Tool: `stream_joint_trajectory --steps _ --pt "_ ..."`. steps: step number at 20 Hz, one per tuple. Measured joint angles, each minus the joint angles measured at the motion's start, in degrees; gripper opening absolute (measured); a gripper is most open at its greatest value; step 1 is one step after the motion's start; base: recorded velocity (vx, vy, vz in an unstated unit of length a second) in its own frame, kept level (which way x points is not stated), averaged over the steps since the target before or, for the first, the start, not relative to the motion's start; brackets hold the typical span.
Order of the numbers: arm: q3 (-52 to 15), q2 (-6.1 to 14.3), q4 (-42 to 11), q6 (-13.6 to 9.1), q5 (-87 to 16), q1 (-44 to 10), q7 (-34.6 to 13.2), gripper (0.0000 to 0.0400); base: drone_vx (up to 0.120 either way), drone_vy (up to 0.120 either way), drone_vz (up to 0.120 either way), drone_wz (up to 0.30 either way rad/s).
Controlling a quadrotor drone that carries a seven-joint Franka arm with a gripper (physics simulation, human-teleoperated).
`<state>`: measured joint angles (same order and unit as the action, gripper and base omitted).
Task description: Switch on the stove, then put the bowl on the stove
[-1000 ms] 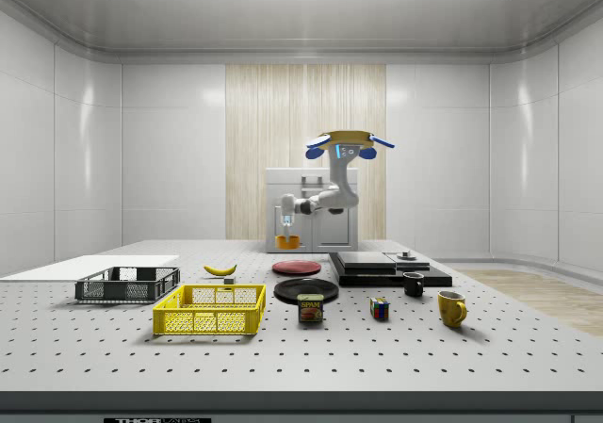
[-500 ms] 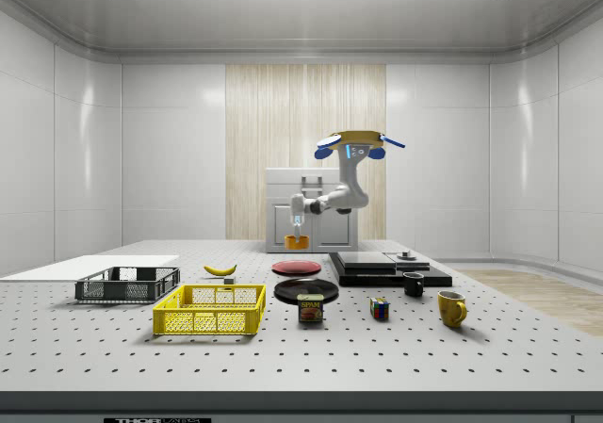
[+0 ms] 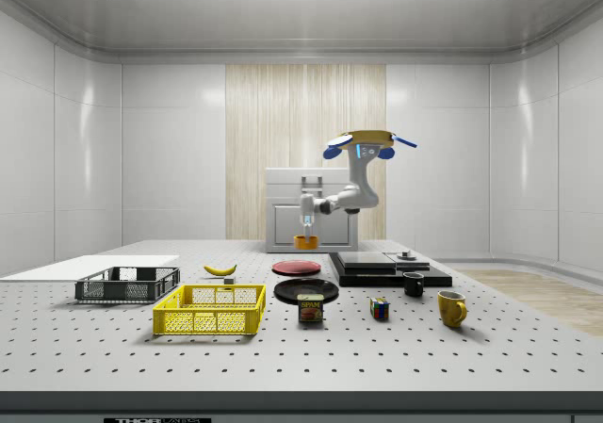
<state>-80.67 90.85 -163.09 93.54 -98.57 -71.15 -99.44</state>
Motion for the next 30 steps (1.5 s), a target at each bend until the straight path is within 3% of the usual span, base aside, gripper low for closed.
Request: stream_joint_trajectory --steps 30 --pt "-0.01 0.12 0.00 0.11 0.05 -0.02 -0.02 0.0100 -0.120 -0.007 0.000 0.000"
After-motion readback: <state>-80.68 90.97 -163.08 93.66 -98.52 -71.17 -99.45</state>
